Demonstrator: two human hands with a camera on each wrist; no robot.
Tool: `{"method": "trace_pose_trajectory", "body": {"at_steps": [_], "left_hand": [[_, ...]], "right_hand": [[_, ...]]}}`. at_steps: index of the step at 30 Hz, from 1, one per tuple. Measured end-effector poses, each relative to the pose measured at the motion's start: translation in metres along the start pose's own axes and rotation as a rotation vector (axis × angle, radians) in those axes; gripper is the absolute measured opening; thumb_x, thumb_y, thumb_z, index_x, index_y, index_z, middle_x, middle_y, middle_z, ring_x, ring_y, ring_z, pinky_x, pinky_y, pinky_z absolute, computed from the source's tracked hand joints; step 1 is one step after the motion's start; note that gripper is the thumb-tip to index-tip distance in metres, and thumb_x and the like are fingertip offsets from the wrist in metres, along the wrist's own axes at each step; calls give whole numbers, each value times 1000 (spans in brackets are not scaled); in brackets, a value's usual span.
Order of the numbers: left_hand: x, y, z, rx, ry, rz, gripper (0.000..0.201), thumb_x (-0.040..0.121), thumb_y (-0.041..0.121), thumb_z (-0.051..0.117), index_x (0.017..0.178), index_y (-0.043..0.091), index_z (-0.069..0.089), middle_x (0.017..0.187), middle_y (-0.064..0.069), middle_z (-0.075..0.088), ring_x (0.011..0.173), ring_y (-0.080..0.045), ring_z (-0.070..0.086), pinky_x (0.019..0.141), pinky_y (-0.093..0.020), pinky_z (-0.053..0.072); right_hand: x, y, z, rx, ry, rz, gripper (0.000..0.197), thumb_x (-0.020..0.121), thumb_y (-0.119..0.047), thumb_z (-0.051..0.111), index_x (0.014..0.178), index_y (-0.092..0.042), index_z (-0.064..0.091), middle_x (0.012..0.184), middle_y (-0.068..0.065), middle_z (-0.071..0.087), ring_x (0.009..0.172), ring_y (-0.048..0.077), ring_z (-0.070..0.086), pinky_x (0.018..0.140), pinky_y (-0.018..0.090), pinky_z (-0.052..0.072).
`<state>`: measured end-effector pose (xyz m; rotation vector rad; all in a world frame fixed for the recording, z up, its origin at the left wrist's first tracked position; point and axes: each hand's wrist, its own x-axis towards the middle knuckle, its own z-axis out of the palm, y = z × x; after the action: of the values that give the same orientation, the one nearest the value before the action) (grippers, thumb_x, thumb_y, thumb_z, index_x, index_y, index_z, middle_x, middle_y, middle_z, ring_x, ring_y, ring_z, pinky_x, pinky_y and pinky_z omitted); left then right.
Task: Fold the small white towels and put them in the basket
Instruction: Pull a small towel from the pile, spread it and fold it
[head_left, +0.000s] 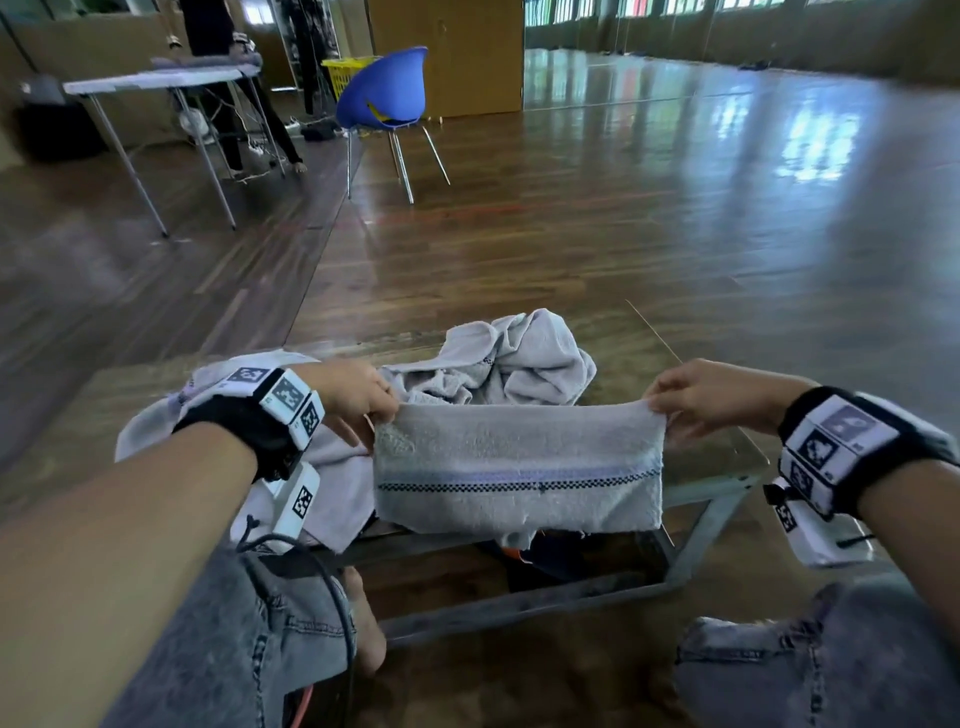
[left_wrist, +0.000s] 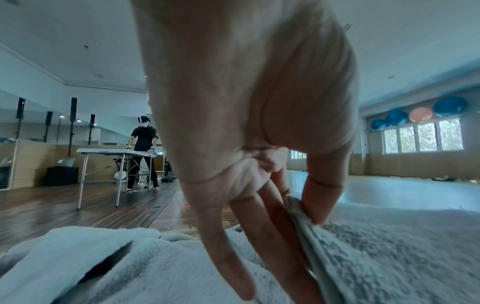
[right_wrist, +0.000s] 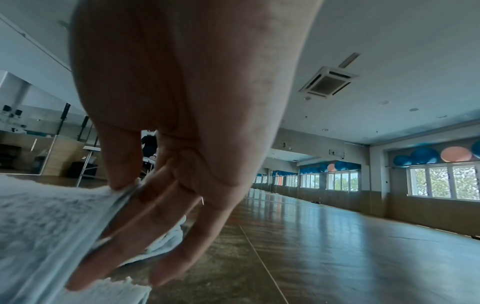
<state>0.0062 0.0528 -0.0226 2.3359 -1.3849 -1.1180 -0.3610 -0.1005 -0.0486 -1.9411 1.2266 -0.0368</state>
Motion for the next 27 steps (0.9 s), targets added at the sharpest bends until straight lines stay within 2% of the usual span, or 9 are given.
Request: {"method": "trace_pose_trajectory", "body": {"at_steps": [4,7,10,12,16,18,20,24,27], "left_hand": [[14,-6,8,185,-11,4,10,86,4,65,84,2,75,66,-1,72,69,-16,73,65,-31,56],[16,-14,24,251,-14,32,8,83,10,70,79,11,77,60,6,70,69,-13,68,61,-27,54],[18,-20,36,253,97,96,11,81,10,71,73,13,77,63,1,70,57,-15,59,53,-24,49],[21,-22,39,219,175,119,13,79,7,69,70,7,77,56,1,67,49,-15,52,52,-24,44],[30,-19,39,167,264,152,25,80,12,65,59,-1,60,62,-19,55,56,-22,44,57,-31,36],[36,-16,37,132,344,197,26,80,13,67,62,-5,62,66,-20,61,57,-19,47,54,-26,37],[42,-14,35,119,427,258,19,81,15,69,69,1,71,72,-10,70,62,-14,55,55,-22,40],[49,-13,37,157,435,337,10,83,12,69,83,7,78,96,-6,69,87,-25,63,78,-38,52],[50,-15,42,178,424,360,8,83,9,70,81,10,78,84,-7,72,75,-26,63,66,-33,50]], "right_hand": [[14,4,17,-160,-152,76,17,103,-21,56,103,-9,69,92,4,79,81,13,76,58,24,49],[21,17,40,-217,-149,109,15,99,-19,61,93,-9,70,80,6,78,72,15,71,60,26,49],[26,28,55,-201,28,45,20,96,-21,64,81,-10,72,71,5,72,61,16,60,61,29,47],[27,30,58,-233,157,2,21,93,-25,66,76,-15,73,74,2,71,66,14,60,62,29,46],[35,29,56,-205,270,-16,19,90,-25,66,72,-25,70,83,-5,71,79,6,61,64,27,42],[41,28,54,-196,287,-10,21,90,-24,66,70,-26,69,82,-6,68,78,2,58,61,25,41],[47,30,52,-207,282,4,21,91,-25,66,70,-27,69,84,-5,67,77,3,57,64,27,41],[54,36,58,-229,253,20,14,92,-30,68,79,-27,69,94,4,69,96,20,60,83,31,44],[56,38,62,-245,253,1,9,92,-30,71,84,-28,69,93,3,70,96,21,60,82,30,42]]}}
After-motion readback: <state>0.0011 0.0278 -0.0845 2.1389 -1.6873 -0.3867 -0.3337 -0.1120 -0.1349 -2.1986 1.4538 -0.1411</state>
